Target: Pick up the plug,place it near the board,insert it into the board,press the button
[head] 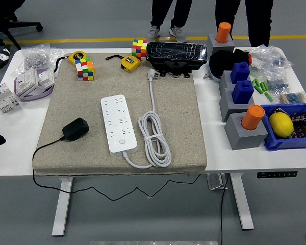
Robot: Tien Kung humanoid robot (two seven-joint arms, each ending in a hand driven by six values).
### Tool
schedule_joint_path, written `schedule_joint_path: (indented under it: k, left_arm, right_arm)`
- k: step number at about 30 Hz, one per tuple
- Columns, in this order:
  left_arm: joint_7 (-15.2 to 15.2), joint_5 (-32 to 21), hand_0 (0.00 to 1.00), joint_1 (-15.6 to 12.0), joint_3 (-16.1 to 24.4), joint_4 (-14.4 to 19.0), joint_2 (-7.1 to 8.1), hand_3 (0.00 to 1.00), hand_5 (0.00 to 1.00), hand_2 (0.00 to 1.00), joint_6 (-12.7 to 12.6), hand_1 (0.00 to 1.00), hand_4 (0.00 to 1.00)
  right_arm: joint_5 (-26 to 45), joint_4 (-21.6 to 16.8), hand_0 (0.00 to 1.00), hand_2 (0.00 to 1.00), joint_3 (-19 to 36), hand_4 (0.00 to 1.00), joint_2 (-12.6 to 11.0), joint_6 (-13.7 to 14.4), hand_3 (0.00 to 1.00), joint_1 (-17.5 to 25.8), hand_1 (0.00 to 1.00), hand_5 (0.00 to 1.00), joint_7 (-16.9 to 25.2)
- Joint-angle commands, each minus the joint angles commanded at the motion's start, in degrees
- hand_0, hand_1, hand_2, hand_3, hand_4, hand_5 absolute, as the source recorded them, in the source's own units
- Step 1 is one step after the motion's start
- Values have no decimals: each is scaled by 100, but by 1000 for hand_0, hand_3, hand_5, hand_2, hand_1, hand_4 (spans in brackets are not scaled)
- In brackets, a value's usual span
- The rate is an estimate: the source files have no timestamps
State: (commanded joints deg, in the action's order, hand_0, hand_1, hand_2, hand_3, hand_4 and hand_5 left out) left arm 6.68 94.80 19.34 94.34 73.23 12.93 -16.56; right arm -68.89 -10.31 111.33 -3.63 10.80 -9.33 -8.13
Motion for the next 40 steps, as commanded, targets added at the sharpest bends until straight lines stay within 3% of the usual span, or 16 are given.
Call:
schedule_joint_path:
  k: [12,13,14,18,19,25,40]
  left_arm:
    - [35,2905,952,-40,60,-184,-42,355,2,461,-259,696,672]
    - [35,3166,863,-44,56,-189,-40,399,2,372,-284,520,664]
    - [35,3464,863,-48,52,-190,-34,399,2,372,-321,520,664]
    - [16,3520,863,-50,65,-167,-23,399,2,372,-274,520,664]
    - [-5,3520,788,-51,59,-174,-18,403,2,365,-309,453,672]
    - [-67,3520,762,-63,90,-223,-26,386,2,347,-351,422,676]
    - [-106,3520,758,-6,128,-280,-19,396,2,351,-436,419,679]
  right_arm:
    - [13,0,801,734,-16,998,2,-3,776,5,744,998,2]
    - [20,0,801,734,-21,998,2,0,776,7,744,998,5]
    - [11,0,801,734,-17,998,2,1,776,11,744,998,-1]
    - [4,0,801,734,-16,998,-2,8,776,23,744,998,-11]
    - [4,0,802,734,-17,998,-3,9,776,26,744,998,-13]
    - [24,0,801,734,-36,998,-2,8,776,29,744,998,-18]
    - [50,0,801,734,-58,998,-6,-2,776,13,744,998,-21]
